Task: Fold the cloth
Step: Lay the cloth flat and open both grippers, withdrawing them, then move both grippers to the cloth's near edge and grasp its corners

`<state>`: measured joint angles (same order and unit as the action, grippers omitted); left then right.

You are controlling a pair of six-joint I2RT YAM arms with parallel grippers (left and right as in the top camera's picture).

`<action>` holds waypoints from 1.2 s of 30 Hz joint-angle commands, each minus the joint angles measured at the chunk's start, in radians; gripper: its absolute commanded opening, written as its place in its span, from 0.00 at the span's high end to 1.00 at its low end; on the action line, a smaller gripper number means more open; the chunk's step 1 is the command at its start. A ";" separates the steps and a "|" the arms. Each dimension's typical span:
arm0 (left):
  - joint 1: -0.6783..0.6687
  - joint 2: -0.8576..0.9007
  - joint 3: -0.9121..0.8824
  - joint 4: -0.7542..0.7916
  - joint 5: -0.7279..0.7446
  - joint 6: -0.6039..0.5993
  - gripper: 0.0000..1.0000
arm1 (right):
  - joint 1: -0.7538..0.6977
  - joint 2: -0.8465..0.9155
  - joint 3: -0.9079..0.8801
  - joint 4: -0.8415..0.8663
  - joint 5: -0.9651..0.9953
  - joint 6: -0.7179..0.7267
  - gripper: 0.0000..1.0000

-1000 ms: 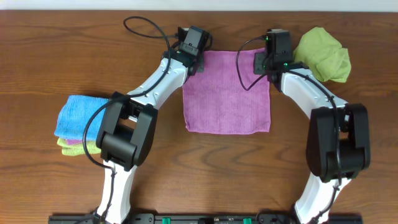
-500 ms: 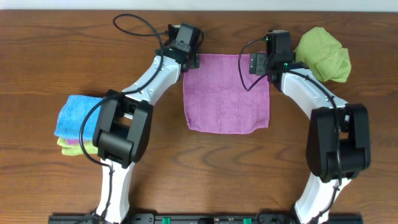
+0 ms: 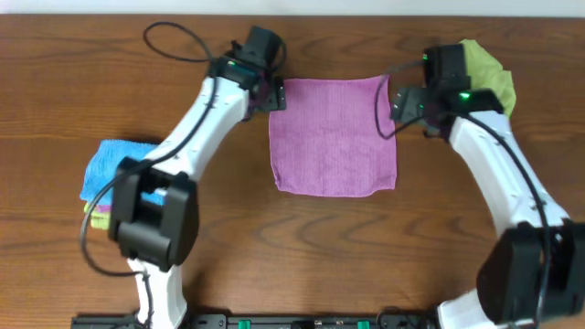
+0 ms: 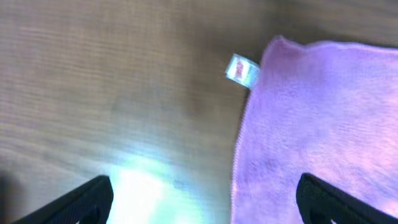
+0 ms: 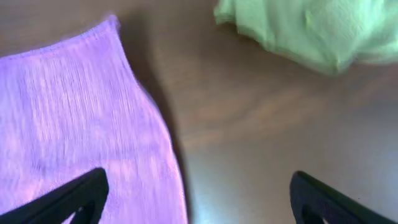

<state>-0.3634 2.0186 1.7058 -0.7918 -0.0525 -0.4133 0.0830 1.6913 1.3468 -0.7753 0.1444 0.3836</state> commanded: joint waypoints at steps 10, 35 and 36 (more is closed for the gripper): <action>0.096 -0.167 -0.073 -0.229 0.338 -0.057 0.04 | -0.201 -0.186 -0.009 -0.350 -0.224 -0.037 0.09; 0.077 -0.747 -1.023 0.491 0.571 -0.470 0.05 | -0.325 -0.537 -0.666 0.016 -0.572 -0.041 0.09; 0.073 -0.744 -1.023 0.505 0.560 -0.478 0.05 | -0.325 -0.529 -0.684 0.058 -0.586 -0.015 0.09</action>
<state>-0.2832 1.2774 0.6872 -0.3145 0.4957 -0.8421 -0.2337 1.1481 0.7017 -0.7696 -0.3500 0.3038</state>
